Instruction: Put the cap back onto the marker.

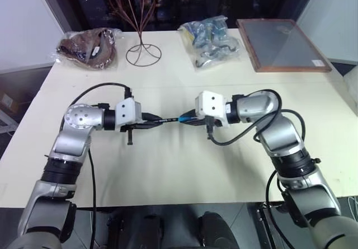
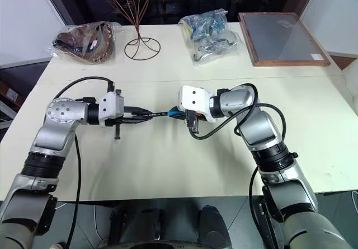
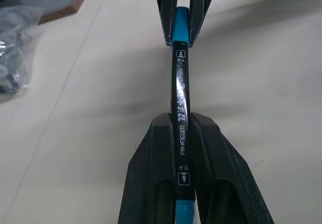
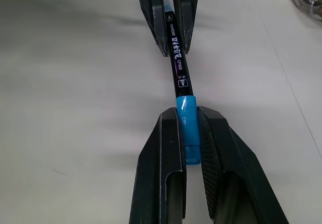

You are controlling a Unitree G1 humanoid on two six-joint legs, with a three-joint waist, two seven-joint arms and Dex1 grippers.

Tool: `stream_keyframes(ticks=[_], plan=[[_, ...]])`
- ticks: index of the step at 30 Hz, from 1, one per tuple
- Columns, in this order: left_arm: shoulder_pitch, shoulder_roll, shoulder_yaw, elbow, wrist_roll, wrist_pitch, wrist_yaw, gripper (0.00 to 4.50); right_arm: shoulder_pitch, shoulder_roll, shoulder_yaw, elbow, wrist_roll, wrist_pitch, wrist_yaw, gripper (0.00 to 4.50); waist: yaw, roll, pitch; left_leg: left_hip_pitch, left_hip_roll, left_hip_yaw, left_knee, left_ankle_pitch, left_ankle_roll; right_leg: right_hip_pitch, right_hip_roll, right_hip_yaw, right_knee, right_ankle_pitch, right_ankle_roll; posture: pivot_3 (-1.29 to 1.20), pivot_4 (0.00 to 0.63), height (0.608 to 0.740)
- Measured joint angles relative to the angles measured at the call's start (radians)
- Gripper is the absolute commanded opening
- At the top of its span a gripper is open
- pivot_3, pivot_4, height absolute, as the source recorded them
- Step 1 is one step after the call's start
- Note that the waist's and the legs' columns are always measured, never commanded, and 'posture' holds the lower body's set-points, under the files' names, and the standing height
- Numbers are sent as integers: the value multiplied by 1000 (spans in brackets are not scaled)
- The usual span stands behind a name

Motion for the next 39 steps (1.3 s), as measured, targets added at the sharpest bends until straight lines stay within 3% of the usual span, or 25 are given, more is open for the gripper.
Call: stream_keyframes(ticks=[18,21,24,27,39], plan=[[38,1,7,-13,5,-24,-8,0,0,-2,21,14,-13,-40,24,38,1,0,0,0,0,0,0,0,0,0,0,0,0,0,0,0,150,740],[42,-6,-2,-14,3,-28,-3,0,-1,3,33,16,-7,-65,24,1281,1,0,0,0,0,0,0,0,0,0,0,0,0,0,0,0,150,740],[46,-48,-69,-42,1,-39,1,0,-6,43,99,0,15,-98,25,2857,0,0,0,0,0,0,0,0,0,0,0,0,0,0,0,0,150,740],[56,-24,-73,-52,-1,-43,8,0,-6,14,105,1,14,-114,21,4329,1,0,0,0,0,0,0,0,0,0,0,0,0,0,0,0,150,740],[148,22,-57,-151,-23,27,97,0,11,-86,73,-19,38,-99,-9,4329,1,0,0,0,0,0,0,0,0,0,0,0,0,0,0,0,150,740]])
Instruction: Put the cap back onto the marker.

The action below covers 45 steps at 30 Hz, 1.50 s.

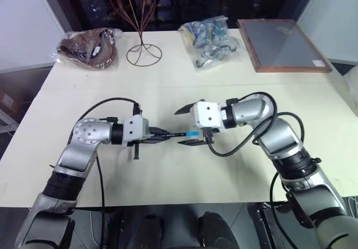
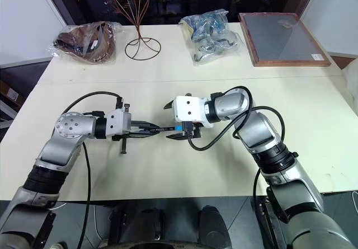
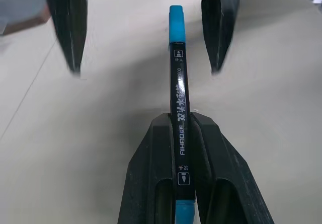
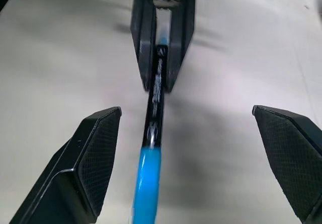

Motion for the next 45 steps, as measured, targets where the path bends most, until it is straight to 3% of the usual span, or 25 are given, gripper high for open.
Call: stream_keyframes(ticks=[5,12,19,25,31,32,33,39,45], plan=[[69,14,58,-59,-3,118,121,0,33,-31,-74,-39,37,74,-56,4329,1,0,0,0,0,0,0,0,0,0,0,0,0,0,0,0,150,740],[264,-5,212,-341,-102,526,388,0,158,-42,-149,-174,78,224,-189,4329,3,0,0,0,0,0,-1,0,0,0,0,2,0,0,0,0,150,740],[435,-96,348,-595,-219,875,631,0,238,-41,-176,-256,99,315,-299,4329,22,0,0,0,1,2,-1,0,0,2,0,4,-8,0,0,0,150,740],[491,-127,429,-610,-237,1012,769,0,284,-19,-176,-277,112,359,-389,4329,33,0,0,1,1,2,-1,0,0,4,0,4,-11,0,0,0,150,740],[514,-129,430,-608,-237,1025,812,0,298,-15,-175,-280,120,372,-422,4329,34,0,0,1,1,3,-1,0,0,4,0,4,-12,0,0,0,150,740],[514,-129,429,-607,-237,1026,818,1025,299,-15,-175,-280,123,373,-426,4368,34,0,0,1,1,3,-1,0,0,4,0,4,-12,0,0,0,150,740],[513,-129,428,-606,-237,1029,825,1368,300,-15,-175,-280,125,374,-428,4368,34,0,0,1,1,3,-1,0,0,4,0,4,-12,0,0,0,150,740],[509,-129,423,-598,-242,1058,838,4459,310,-24,-174,-294,143,378,-433,4368,33,0,0,1,1,3,-1,0,0,4,0,4,-13,0,0,0,150,740],[505,-125,426,-630,-263,1088,853,4459,308,-64,-173,-310,184,379,-391,4368,34,0,0,1,1,3,-1,0,0,4,0,4,-13,0,0,0,150,740]])
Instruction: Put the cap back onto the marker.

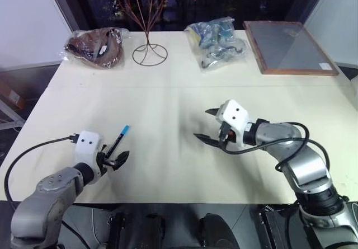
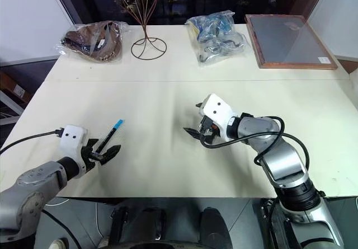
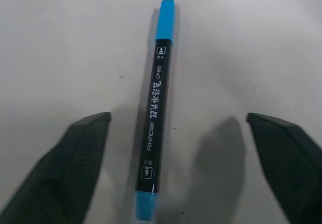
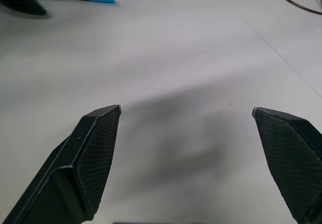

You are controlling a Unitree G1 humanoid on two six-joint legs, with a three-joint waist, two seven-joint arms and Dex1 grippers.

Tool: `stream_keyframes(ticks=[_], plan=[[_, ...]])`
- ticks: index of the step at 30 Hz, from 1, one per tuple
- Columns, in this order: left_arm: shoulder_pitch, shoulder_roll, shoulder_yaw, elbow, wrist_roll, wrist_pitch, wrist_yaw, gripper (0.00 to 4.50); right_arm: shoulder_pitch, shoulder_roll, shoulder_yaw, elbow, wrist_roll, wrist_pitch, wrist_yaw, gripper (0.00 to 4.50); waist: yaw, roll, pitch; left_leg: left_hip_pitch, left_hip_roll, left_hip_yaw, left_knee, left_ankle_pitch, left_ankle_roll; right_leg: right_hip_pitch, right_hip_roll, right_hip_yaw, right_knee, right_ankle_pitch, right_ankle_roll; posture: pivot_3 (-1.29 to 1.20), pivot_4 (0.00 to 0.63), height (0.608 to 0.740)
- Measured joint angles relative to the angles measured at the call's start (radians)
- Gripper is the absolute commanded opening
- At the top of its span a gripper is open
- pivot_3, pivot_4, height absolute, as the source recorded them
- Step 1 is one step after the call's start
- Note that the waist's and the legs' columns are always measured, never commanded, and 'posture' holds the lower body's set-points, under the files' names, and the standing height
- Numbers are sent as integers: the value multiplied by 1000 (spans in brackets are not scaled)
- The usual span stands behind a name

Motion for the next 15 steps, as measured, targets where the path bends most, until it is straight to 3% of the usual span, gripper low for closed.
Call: stream_keyframes(ticks=[10,15], plan=[[51,-28,114,-287,-110,158,61,4459,-49,-93,3,2,109,-10,162,4368,0,0,0,0,1,1,0,0,0,1,0,0,-2,0,0,0,150,740],[96,-28,156,-327,-180,170,132,4459,-77,-93,26,47,113,-40,191,4368,3,0,0,0,1,1,0,0,0,1,0,0,-3,0,0,0,150,740]])
